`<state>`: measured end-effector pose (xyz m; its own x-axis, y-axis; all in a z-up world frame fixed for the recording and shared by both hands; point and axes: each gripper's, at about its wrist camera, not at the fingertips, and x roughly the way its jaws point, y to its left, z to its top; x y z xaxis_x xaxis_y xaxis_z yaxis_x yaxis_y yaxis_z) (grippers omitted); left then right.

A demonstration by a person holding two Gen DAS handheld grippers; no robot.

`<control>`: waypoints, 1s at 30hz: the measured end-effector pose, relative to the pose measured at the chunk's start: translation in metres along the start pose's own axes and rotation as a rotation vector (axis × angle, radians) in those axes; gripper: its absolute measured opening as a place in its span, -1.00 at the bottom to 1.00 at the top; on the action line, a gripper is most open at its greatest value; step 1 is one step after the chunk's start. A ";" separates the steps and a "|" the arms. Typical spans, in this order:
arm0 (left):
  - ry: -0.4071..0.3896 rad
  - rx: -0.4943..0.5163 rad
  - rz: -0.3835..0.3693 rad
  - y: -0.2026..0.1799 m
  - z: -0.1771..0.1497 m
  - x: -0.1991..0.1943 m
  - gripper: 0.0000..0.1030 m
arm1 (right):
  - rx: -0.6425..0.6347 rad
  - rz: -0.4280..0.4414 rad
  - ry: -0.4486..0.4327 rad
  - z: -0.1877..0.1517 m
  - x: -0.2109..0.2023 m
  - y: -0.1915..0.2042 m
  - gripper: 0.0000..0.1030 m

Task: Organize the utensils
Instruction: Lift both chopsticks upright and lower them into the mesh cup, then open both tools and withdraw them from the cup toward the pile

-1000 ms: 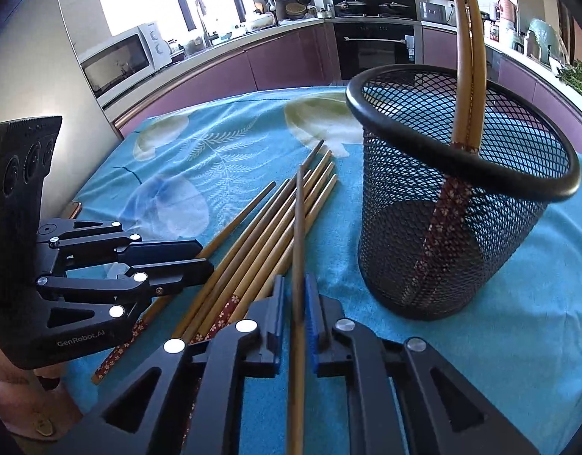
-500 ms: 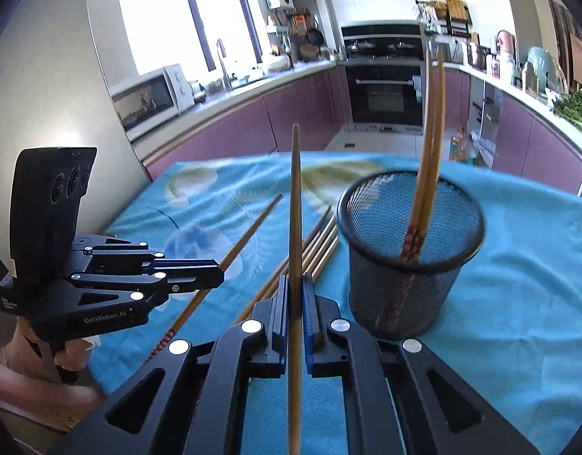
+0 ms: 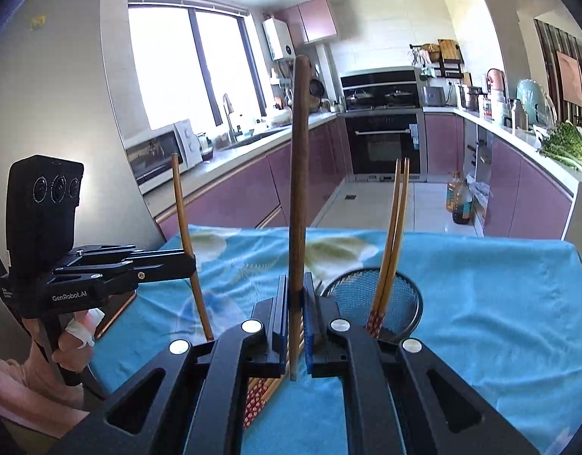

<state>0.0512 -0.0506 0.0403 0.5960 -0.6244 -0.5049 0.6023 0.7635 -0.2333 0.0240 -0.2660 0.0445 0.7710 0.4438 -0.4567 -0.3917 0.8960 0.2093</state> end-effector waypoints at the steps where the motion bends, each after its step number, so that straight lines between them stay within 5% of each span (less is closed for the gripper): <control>1: -0.014 -0.003 -0.008 -0.001 0.005 0.000 -0.85 | -0.002 -0.003 -0.008 0.004 -0.002 -0.001 -0.88; 18: -0.146 0.020 -0.036 -0.036 0.077 0.034 -0.86 | -0.053 -0.106 -0.096 0.047 -0.008 -0.028 -0.88; 30: 0.067 0.081 -0.014 -0.046 0.048 0.098 -0.85 | -0.018 -0.129 0.102 0.022 0.036 -0.047 -0.88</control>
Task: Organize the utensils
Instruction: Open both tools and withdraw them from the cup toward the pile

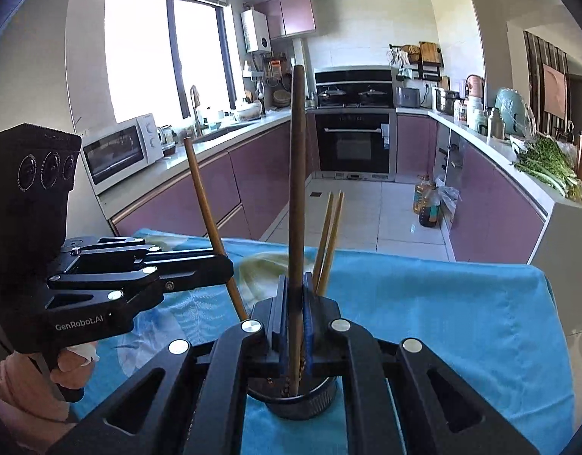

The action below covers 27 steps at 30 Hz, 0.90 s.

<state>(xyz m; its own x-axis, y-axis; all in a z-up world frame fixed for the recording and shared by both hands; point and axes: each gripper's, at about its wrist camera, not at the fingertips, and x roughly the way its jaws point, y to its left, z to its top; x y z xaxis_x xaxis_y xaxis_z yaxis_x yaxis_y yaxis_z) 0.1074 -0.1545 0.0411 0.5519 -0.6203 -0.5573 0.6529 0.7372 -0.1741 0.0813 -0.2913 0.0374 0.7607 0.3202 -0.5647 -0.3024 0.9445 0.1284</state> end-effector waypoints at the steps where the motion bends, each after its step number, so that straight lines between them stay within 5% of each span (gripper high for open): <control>1: 0.024 0.005 0.000 -0.001 -0.003 0.006 -0.85 | 0.006 -0.002 0.024 -0.002 0.006 -0.002 -0.88; 6: 0.094 -0.005 -0.007 0.006 -0.014 0.026 -0.83 | 0.048 -0.008 0.084 -0.010 0.025 -0.009 -0.86; 18: 0.007 -0.040 0.080 0.025 -0.028 -0.007 -0.50 | 0.082 -0.010 0.034 -0.018 0.020 -0.007 -0.68; 27: 0.017 -0.069 0.214 0.055 -0.075 -0.046 -0.14 | -0.045 0.143 -0.011 -0.040 -0.016 0.047 -0.33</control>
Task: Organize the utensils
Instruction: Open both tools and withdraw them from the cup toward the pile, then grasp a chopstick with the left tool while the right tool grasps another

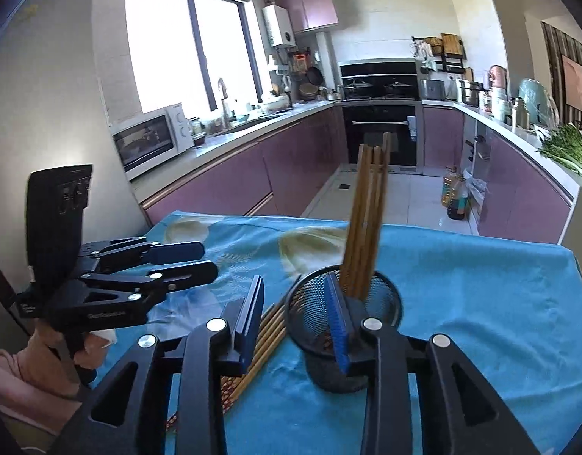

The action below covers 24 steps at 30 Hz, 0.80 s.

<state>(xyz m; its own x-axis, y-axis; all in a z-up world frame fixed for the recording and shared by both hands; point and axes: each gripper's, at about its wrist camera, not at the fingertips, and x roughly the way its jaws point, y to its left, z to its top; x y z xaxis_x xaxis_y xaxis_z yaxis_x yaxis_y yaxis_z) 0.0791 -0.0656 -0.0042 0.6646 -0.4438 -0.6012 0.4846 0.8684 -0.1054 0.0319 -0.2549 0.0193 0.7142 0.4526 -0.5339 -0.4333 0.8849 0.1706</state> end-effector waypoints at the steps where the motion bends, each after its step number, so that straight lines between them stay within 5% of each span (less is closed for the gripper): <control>1: 0.018 -0.007 0.010 0.005 -0.007 0.001 -0.14 | -0.010 0.013 0.013 -0.004 0.002 0.006 -0.32; 12: 0.186 -0.040 0.049 0.021 -0.075 0.034 -0.14 | 0.074 0.051 0.234 -0.057 0.065 0.018 -0.31; 24: 0.235 -0.013 0.024 0.004 -0.088 0.044 -0.08 | 0.102 0.016 0.278 -0.074 0.081 0.018 -0.32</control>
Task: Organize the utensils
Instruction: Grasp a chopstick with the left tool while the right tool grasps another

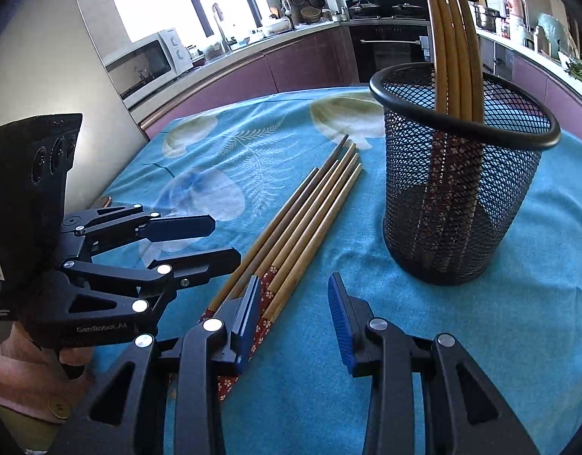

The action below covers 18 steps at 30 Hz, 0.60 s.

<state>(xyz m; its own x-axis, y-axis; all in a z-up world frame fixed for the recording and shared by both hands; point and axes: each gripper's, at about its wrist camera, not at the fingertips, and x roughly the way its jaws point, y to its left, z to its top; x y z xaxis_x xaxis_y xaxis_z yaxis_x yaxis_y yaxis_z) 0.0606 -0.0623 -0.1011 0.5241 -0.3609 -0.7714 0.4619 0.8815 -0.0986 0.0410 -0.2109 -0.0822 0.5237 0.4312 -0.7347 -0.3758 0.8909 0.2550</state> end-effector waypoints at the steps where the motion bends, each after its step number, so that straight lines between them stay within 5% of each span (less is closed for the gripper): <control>1: 0.001 0.003 0.003 -0.001 0.000 0.000 -0.09 | 0.002 -0.001 0.000 0.000 0.001 0.000 -0.32; 18: 0.014 0.008 0.014 0.000 -0.001 0.005 -0.16 | -0.017 -0.052 0.029 0.001 0.001 -0.002 -0.44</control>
<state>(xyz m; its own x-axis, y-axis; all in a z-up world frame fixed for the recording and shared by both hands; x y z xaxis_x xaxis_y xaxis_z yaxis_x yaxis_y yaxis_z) 0.0619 -0.0638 -0.1057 0.5206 -0.3441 -0.7814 0.4604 0.8839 -0.0825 0.0430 -0.2124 -0.0826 0.5204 0.3801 -0.7647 -0.3621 0.9092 0.2055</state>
